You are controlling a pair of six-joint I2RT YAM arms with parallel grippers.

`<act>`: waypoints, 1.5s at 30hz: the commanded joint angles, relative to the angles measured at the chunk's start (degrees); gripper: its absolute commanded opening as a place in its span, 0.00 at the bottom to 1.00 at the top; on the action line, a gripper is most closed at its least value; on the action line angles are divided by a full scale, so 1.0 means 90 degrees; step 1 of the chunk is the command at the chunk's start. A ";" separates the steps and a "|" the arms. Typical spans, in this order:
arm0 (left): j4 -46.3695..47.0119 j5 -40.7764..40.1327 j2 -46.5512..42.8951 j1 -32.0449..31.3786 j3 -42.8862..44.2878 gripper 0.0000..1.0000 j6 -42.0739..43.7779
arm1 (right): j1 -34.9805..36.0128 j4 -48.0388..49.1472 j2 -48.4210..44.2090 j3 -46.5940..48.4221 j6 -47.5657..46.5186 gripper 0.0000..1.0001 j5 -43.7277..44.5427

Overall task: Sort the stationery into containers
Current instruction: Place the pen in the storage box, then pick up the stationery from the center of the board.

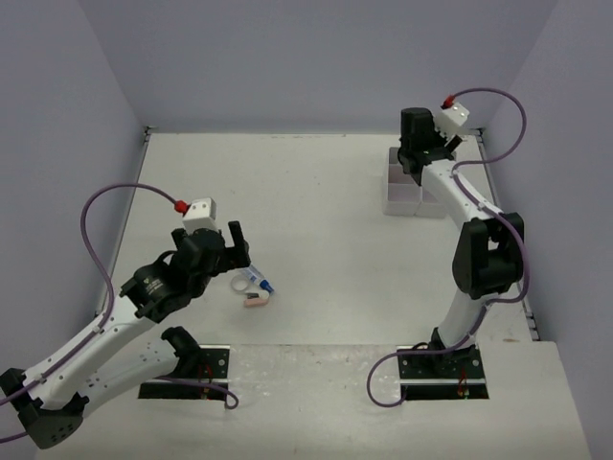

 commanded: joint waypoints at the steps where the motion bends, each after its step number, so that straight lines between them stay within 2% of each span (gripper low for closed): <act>1: -0.1397 -0.1850 0.0234 0.0020 0.0418 1.00 -0.1742 | 0.1296 0.0319 -0.1272 -0.0078 -0.1932 0.71 -0.1111; 2: -0.1578 -0.1946 0.0249 0.0015 0.0458 1.00 -0.2010 | 0.1489 0.0059 -0.1421 -0.0119 -0.2020 0.68 -0.1583; 5: -0.2375 -0.2172 0.0201 0.0012 0.0610 1.00 -0.3145 | 0.2382 -0.0517 -0.1864 -0.0759 -0.2111 0.62 -0.4026; 7: -0.2667 -0.2335 0.0054 0.0018 0.0761 1.00 -0.3383 | 0.3015 -0.0523 -0.1853 -0.1200 -0.2063 0.62 -0.4837; 9: -0.2677 -0.2494 -0.0135 0.0012 0.0894 1.00 -0.3010 | 0.3677 -0.0667 -0.1702 -0.1282 -0.2218 0.59 -0.5199; 11: -0.2278 -0.2706 -0.0399 0.0018 0.0936 1.00 -0.2228 | 0.4320 -0.0797 -0.1369 -0.1270 -0.2478 0.59 -0.5166; 13: -0.1539 -0.2848 -0.1025 0.0018 0.0596 1.00 -0.0907 | 0.5230 -0.1020 -0.0868 -0.0965 -0.2561 0.60 -0.4499; 16: -0.0918 -0.2440 -0.1617 0.0022 0.0334 1.00 -0.0350 | 0.5638 -0.1381 -0.0147 -0.0413 -0.2369 0.52 -0.4302; 18: -0.0748 -0.2315 -0.1799 0.0022 0.0223 1.00 -0.0245 | 0.5734 -0.1459 0.0101 -0.0167 -0.2131 0.45 -0.4331; 20: -0.0983 -0.2607 -0.1688 0.0022 0.0264 1.00 -0.0440 | 0.5864 -0.1288 0.0292 -0.0120 -0.1927 0.37 -0.4552; 26: -0.1945 -0.3225 -0.1295 0.0303 0.0599 1.00 -0.1541 | 0.6321 -0.1455 0.1170 0.0711 -0.2063 0.33 -0.4866; 29: -0.1775 -0.3170 -0.1650 0.0637 0.0519 1.00 -0.1279 | 0.6376 -0.1568 0.1586 0.1153 -0.2180 0.33 -0.5005; 34: -0.0580 -0.2486 -0.2248 0.1385 0.0217 1.00 -0.0189 | 0.6447 -0.1745 0.2077 0.1599 -0.2383 0.38 -0.4987; 39: -0.0405 -0.2084 -0.2099 0.1418 0.0183 1.00 0.0116 | 0.6447 -0.2063 0.2648 0.2115 -0.2731 0.37 -0.5018; 45: -0.0161 -0.1748 -0.2091 0.1412 0.0103 1.00 0.0432 | 0.6453 -0.2260 0.3218 0.2536 -0.2920 0.37 -0.4621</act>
